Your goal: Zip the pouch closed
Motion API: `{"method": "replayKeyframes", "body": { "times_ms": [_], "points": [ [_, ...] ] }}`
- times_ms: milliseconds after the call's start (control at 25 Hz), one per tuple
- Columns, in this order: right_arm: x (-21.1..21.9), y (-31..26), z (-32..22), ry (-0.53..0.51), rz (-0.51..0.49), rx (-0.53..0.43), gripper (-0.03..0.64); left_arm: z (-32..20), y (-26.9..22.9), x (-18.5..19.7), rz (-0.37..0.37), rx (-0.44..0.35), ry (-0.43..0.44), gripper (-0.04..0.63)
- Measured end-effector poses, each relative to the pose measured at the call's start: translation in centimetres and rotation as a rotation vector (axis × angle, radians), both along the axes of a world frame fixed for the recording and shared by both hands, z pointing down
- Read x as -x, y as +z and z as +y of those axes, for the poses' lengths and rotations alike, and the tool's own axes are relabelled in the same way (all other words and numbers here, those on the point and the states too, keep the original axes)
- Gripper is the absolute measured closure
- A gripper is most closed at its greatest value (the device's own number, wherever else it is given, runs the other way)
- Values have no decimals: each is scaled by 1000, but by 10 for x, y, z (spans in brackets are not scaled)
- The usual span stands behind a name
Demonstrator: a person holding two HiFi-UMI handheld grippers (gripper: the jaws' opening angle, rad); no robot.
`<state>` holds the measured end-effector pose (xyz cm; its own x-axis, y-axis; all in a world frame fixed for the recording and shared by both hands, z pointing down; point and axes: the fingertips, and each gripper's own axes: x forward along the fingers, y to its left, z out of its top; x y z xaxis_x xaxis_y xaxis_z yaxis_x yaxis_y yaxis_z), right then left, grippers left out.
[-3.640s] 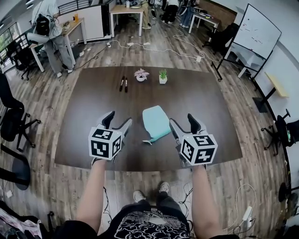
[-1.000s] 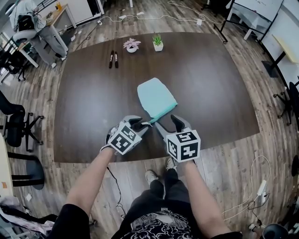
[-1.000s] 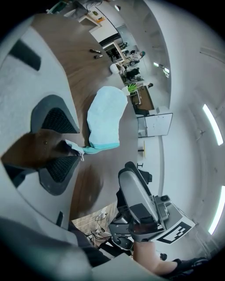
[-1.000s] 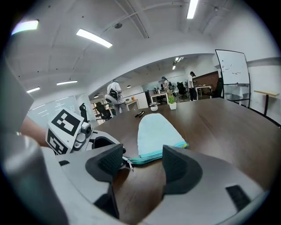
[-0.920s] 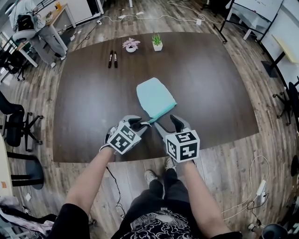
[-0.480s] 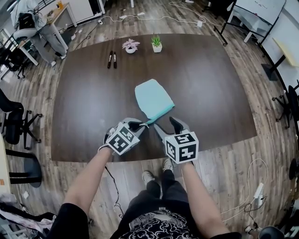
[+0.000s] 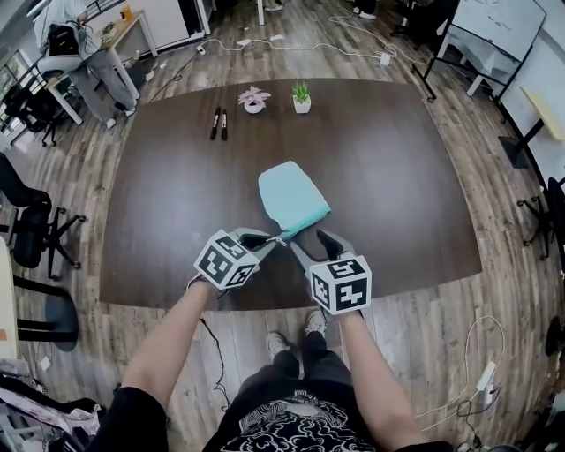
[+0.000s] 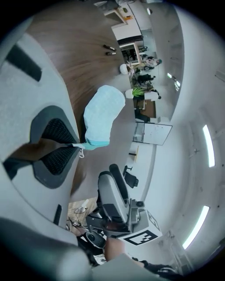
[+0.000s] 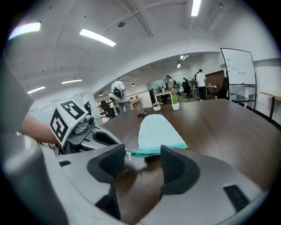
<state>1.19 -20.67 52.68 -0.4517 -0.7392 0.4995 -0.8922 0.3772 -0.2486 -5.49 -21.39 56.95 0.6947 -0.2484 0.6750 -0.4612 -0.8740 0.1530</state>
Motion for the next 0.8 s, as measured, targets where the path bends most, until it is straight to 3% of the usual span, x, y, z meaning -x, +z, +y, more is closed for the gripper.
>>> {"method": "replayKeyframes", "body": {
  "times_ms": [480,800],
  "points": [
    [-9,-24,-15,-64,-46,-46,376,-15,-47,-13,116,50,-89,569],
    [0,-41,-25,-181,-116,-80,396,-22,-73,-17,180,76,-129,571]
  ]
}}
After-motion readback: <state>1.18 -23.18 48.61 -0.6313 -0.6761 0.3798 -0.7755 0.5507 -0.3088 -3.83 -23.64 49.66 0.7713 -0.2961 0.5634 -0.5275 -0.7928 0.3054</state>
